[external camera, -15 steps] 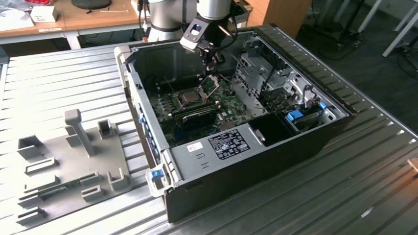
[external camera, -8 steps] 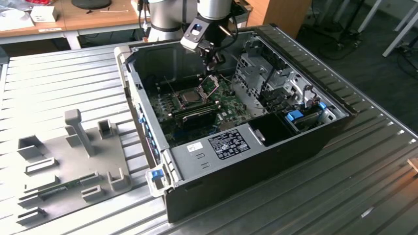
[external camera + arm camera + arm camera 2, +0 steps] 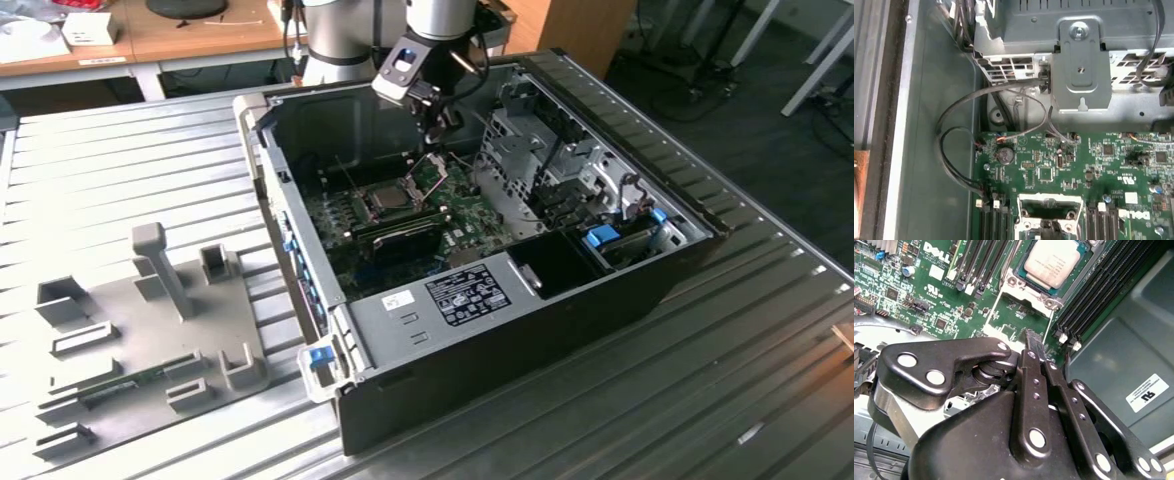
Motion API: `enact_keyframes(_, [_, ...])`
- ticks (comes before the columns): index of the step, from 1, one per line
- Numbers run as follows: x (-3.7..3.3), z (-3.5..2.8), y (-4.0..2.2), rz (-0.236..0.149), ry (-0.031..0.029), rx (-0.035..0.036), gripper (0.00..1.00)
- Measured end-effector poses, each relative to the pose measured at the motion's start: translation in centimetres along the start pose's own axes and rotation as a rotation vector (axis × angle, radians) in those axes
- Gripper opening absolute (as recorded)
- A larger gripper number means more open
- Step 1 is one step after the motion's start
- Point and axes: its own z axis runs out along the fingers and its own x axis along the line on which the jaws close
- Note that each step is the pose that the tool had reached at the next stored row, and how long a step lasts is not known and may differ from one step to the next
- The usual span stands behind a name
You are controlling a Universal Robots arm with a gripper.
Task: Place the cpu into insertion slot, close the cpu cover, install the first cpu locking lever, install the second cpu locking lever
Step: 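Close the cpu cover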
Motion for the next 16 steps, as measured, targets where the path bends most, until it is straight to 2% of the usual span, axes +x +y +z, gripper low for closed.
enact_keyframes(16, [0.01,0.07,0.95,0.0,0.0,0.0,0.1])
